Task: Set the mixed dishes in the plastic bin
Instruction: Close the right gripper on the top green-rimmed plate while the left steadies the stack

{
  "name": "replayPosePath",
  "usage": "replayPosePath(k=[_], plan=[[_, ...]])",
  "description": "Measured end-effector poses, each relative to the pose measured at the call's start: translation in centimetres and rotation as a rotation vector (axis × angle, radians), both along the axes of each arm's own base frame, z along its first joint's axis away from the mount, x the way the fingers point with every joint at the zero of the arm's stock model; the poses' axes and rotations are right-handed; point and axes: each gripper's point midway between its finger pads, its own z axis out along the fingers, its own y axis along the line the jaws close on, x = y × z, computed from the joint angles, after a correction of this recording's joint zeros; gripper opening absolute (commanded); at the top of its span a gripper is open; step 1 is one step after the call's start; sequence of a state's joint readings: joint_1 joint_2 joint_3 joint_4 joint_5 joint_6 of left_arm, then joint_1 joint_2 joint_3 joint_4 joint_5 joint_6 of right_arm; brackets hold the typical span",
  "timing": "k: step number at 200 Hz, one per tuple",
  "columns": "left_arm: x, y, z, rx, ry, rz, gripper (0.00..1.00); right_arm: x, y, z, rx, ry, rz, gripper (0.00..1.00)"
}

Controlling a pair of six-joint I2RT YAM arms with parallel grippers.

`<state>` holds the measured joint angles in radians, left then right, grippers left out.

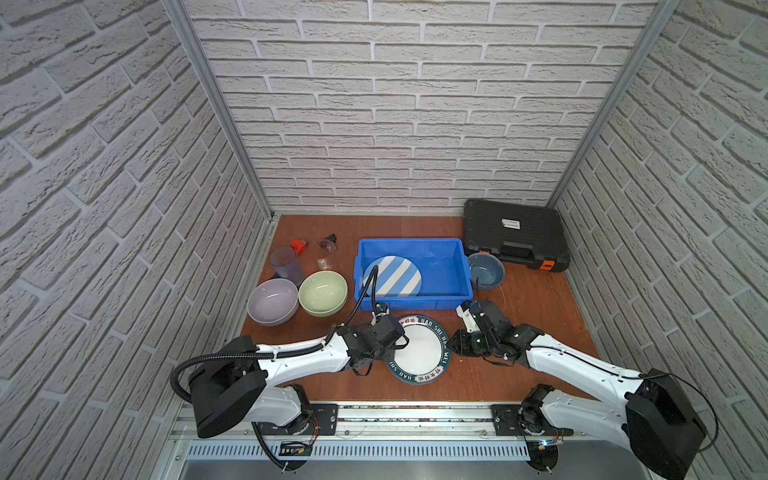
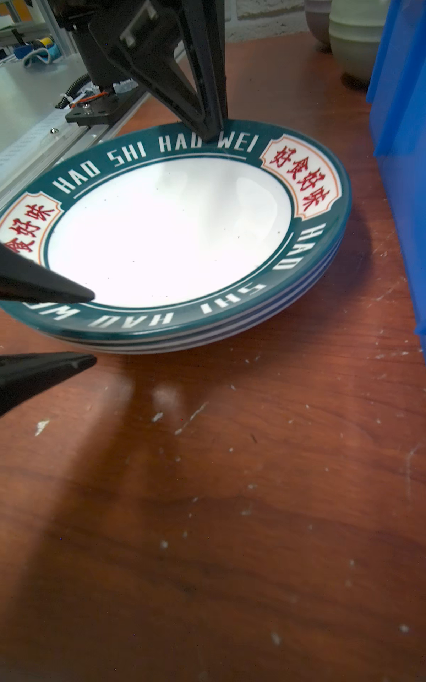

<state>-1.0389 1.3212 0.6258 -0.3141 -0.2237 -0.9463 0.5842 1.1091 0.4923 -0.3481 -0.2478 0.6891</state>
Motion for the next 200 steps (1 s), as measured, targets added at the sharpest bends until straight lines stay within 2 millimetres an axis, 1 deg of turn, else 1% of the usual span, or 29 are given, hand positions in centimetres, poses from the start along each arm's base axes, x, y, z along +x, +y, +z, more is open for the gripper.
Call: replayPosePath(k=[55, 103, 149, 200], plan=[[0.01, -0.02, -0.01, 0.001, 0.000, 0.000, 0.18, 0.17, -0.18, 0.07, -0.020, -0.009, 0.004, 0.24], [0.19, -0.17, -0.01, 0.002, -0.004, 0.002, 0.18, 0.10, 0.34, -0.69, -0.015, 0.019, 0.018, 0.23], [0.21, -0.24, -0.01, 0.001, -0.004, 0.002, 0.18, 0.13, 0.58, -0.68, -0.006, 0.019, 0.024, 0.20], [0.26, -0.24, -0.04, 0.004, -0.008, 0.003, 0.18, 0.06, 0.59, -0.56, -0.001, 0.021, 0.022, 0.19]])
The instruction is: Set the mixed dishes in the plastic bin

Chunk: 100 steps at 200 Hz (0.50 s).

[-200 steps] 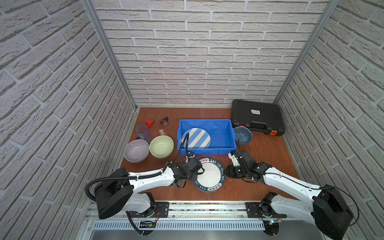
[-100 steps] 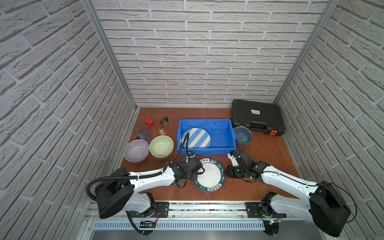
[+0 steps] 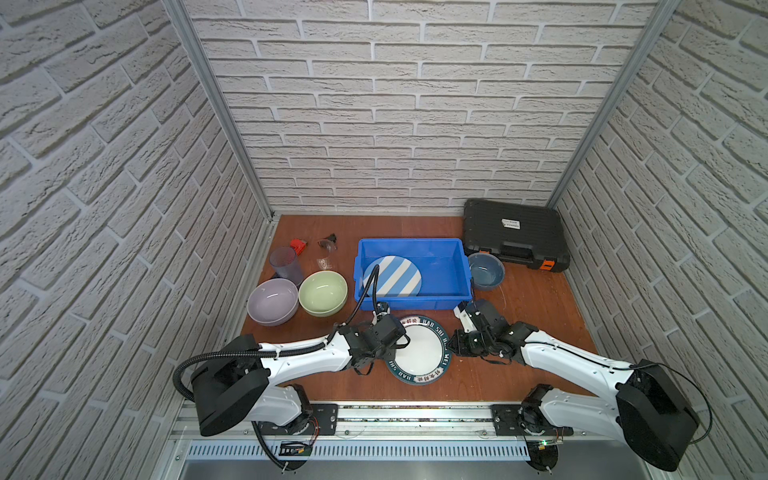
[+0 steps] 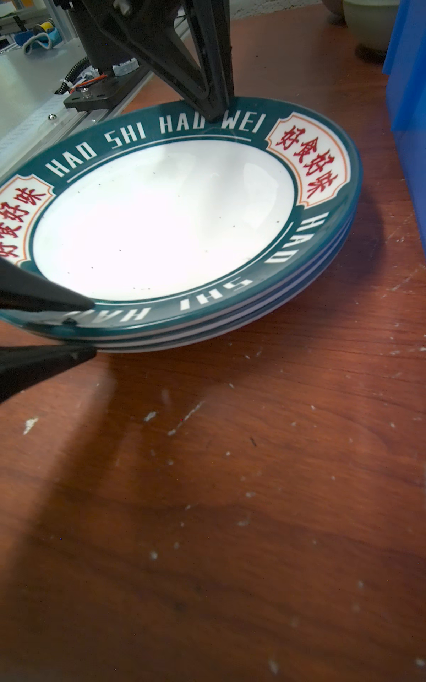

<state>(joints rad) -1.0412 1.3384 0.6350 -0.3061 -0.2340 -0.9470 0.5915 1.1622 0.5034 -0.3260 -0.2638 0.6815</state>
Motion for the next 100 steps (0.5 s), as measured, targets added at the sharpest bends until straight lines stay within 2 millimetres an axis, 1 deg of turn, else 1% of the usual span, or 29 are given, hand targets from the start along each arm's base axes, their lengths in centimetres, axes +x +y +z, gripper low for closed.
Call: replayPosePath(k=[60, 100], plan=[[0.1, 0.1, -0.2, 0.010, -0.001, 0.004, 0.18, -0.1, 0.2, 1.1, 0.034, -0.017, -0.003, 0.19], [0.2, 0.0, -0.2, 0.012, -0.002, 0.004, 0.18, -0.3, 0.2, 1.2, 0.036, -0.011, -0.001, 0.22]])
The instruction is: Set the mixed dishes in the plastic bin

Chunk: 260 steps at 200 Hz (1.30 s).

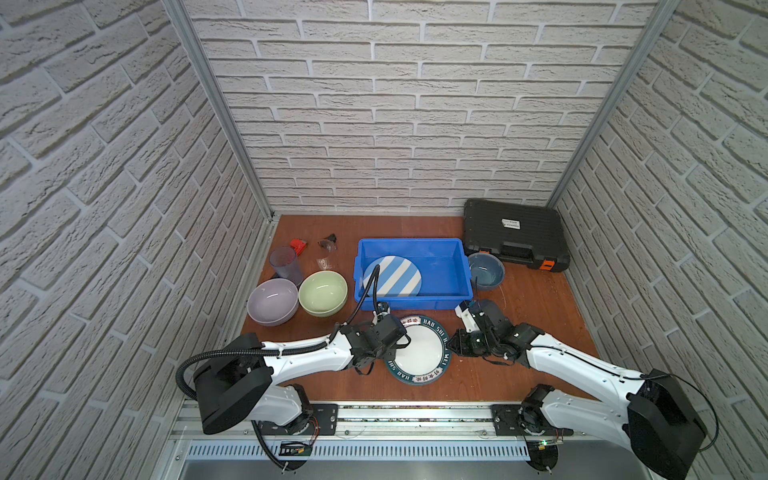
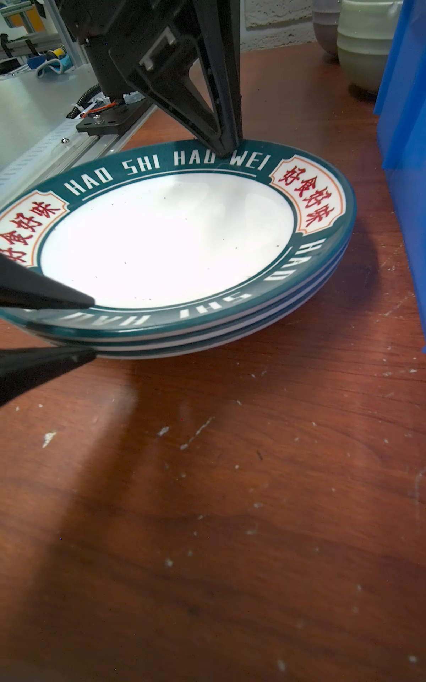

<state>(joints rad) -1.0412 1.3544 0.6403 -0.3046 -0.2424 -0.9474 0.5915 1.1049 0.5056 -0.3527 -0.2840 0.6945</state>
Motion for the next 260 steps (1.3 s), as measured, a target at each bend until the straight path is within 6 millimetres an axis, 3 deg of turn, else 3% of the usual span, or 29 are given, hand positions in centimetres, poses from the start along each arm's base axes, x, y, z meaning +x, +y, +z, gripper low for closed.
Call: replayPosePath(k=[92, 260], plan=[[0.12, -0.19, 0.18, -0.002, -0.003, -0.001, 0.17, -0.04, -0.12, 0.34, -0.019, 0.000, 0.015, 0.27], [0.27, -0.53, 0.32, -0.005, -0.005, -0.002, 0.17, 0.28, -0.75, -0.48, -0.071, 0.004, 0.000, 0.26]])
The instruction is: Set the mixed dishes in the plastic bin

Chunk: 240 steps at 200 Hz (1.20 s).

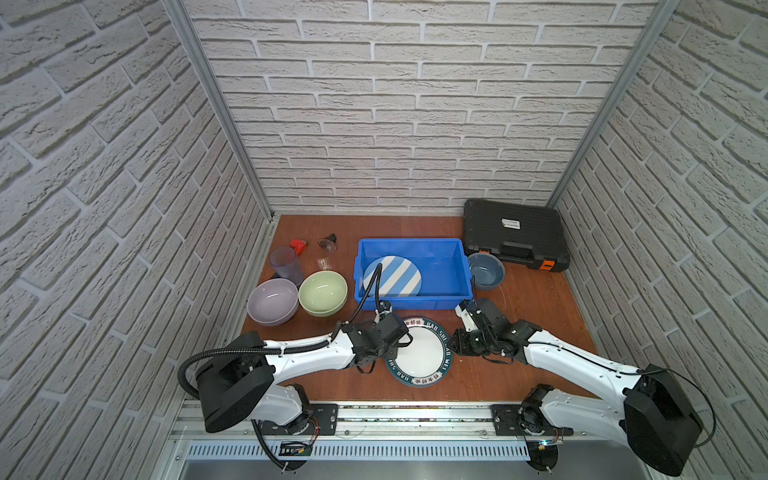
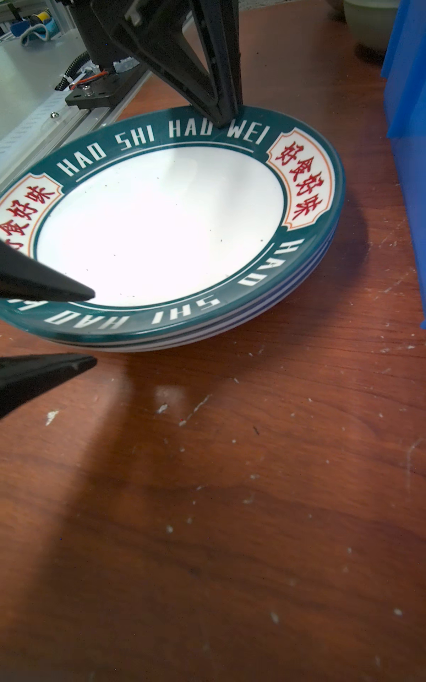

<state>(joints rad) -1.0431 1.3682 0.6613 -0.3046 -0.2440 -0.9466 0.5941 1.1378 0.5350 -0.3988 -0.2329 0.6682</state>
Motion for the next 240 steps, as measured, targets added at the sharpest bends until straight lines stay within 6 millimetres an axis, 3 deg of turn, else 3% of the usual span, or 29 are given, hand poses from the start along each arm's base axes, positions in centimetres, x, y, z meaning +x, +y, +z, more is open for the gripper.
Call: replayPosePath(k=[240], plan=[[0.5, 0.4, 0.0, 0.015, -0.020, 0.029, 0.16, -0.2, 1.1, -0.1, 0.158, 0.029, -0.101, 0.19]])
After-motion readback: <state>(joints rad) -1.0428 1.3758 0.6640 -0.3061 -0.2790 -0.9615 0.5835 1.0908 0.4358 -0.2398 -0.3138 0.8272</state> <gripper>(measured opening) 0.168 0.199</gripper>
